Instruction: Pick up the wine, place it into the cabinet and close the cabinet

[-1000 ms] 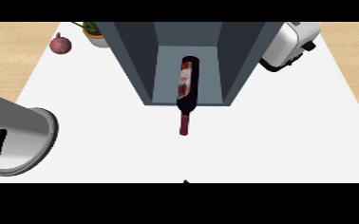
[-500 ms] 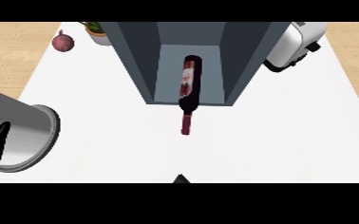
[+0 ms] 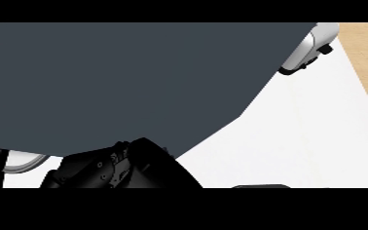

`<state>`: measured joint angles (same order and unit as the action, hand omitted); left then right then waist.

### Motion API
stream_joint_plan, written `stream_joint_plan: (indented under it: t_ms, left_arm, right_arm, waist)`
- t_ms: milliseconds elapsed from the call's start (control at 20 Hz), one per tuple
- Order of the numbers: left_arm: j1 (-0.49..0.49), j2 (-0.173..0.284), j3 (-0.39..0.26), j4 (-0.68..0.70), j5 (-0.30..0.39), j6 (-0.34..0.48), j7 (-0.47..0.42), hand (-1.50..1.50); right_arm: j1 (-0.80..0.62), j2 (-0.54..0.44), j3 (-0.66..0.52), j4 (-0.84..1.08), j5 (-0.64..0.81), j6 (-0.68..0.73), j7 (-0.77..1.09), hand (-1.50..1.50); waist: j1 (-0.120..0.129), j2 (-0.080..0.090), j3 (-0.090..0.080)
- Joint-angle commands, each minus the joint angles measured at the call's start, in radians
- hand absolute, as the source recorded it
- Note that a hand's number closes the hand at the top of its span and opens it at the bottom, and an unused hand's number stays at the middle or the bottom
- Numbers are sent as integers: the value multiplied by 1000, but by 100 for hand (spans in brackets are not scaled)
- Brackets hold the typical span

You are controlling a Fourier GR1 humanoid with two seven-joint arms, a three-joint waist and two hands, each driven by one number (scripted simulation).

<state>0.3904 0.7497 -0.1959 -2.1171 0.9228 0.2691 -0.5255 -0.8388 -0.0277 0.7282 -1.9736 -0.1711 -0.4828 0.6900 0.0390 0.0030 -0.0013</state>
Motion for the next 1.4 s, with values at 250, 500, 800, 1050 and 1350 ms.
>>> stream_joint_plan:
  t_ms: [250,500,800,1050,1350]
  left_arm:
    - [-2,-45,-2,37,-31,-26,4,-150]
    - [2,-37,63,18,-22,-29,38,-150]
    - [-29,-84,31,42,-77,-23,49,-150]
    - [-5,-101,23,-14,-106,0,63,-150]
    - [-36,-107,27,14,-96,-4,79,-150]
  right_arm:
    - [-374,27,-140,402,-35,-6,-100,150]
    - [-358,27,-230,581,-1,96,-236,150]
    - [-375,27,-360,791,-70,221,-334,150]
    - [-366,-17,-408,842,-61,276,-395,150]
    - [-365,-75,-398,931,-54,307,-486,150]
  waist:
    - [-1,-2,-2]
    - [-10,0,0]
    - [-15,3,0]
    - [-14,1,1]
    - [-13,8,0]
